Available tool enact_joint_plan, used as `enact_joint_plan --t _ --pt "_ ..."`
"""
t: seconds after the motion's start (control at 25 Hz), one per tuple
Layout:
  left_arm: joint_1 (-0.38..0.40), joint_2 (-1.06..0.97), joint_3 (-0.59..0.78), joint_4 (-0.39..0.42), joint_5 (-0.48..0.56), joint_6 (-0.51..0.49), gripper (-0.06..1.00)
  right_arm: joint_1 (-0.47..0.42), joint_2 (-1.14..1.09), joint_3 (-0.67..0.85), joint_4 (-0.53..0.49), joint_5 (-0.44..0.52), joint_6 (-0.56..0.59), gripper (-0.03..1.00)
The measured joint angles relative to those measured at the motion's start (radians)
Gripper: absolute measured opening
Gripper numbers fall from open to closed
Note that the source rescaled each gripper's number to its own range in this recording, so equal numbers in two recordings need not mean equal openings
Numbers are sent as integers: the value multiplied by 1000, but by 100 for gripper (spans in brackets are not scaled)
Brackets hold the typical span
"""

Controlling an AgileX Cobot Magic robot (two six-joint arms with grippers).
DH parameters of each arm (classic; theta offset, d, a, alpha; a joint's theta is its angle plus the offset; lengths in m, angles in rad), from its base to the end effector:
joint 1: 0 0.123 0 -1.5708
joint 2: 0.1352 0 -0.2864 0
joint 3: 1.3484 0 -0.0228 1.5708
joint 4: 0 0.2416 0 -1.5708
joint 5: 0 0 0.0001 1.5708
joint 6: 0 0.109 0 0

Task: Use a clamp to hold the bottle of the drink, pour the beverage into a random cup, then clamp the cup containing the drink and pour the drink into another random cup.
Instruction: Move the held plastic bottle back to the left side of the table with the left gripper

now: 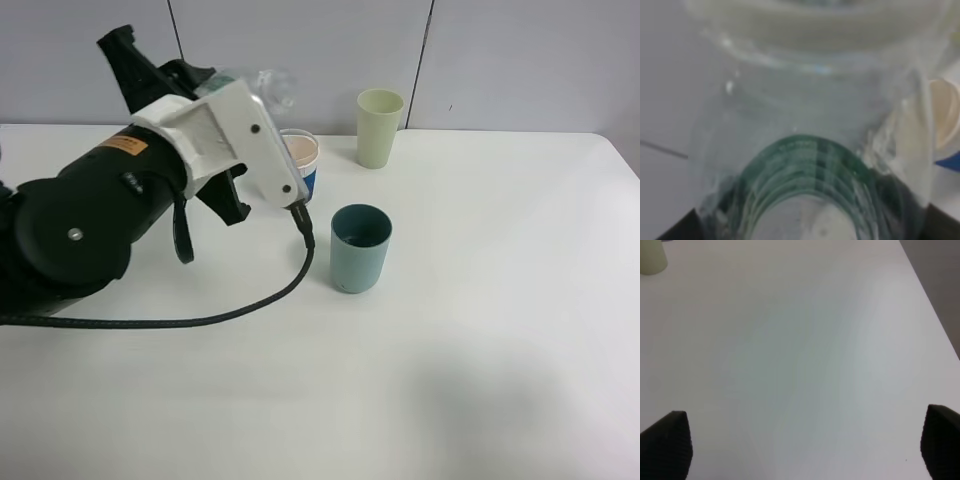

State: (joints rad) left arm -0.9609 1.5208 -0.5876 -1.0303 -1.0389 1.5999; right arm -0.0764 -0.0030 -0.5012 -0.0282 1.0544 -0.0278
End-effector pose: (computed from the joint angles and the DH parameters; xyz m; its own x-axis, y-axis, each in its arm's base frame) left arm 0.2232 -0.1789 0.2332 0.0582 0.8368 -0.5444 0.1395 0.5332 0.8344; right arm 0.0012 -0.0028 0.2656 -0.4489 -0.0075 -0.8936 0.0795 0.9957 -0.0483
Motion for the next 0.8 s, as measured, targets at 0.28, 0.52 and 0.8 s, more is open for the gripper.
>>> enact_joint_plan --t 0.28,0.52,0.8 --pt "40 -125 170 68 48 -502 4 0 0 0 0 0 0 70" --pt "199 -187 266 353 97 -948 4 0 0 0 0 0 0 70" --pt "486 -189 321 724 126 -1325 4 0 0 0 0 0 0 70"
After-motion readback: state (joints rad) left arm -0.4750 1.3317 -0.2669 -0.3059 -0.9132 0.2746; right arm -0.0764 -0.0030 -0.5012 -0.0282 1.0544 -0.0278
